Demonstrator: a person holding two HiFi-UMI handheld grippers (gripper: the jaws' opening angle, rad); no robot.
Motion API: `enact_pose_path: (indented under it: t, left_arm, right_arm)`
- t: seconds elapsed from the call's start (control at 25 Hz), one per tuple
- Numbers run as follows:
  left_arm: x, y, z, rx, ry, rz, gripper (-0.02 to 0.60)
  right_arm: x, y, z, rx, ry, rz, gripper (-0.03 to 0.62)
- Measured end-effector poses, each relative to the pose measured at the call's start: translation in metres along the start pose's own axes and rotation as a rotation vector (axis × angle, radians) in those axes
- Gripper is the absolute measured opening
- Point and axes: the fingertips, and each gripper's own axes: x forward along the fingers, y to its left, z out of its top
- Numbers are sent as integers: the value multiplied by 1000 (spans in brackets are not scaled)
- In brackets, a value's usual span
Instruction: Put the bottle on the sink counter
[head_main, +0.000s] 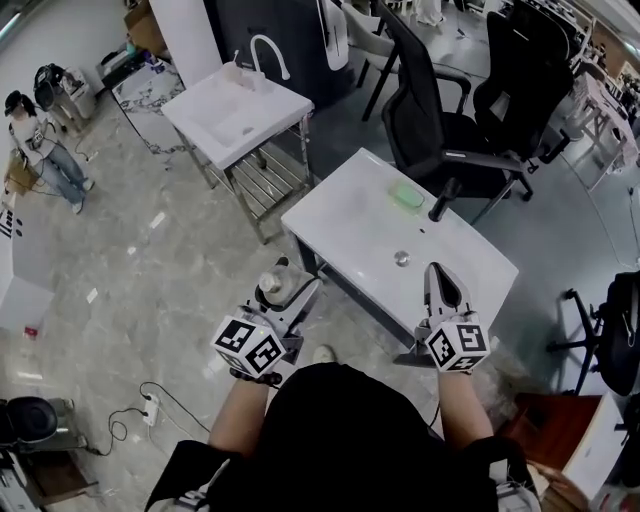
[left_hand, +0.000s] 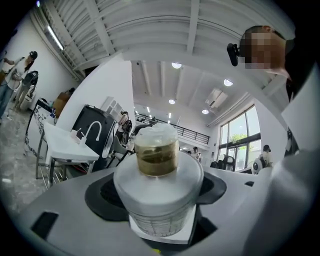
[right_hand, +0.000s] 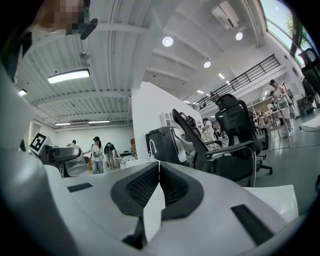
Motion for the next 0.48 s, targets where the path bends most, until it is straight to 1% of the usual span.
enact_pose_path:
  t: [0.24,0.48]
  left_arm:
    - [24,40,6,-8,19,-34,356]
    - [41,58,-1,-28,49,-78,356]
  right_arm:
    - [31,2,3,-23,0,-24,32]
    - [41,-8,-9,-7,21,-93,32]
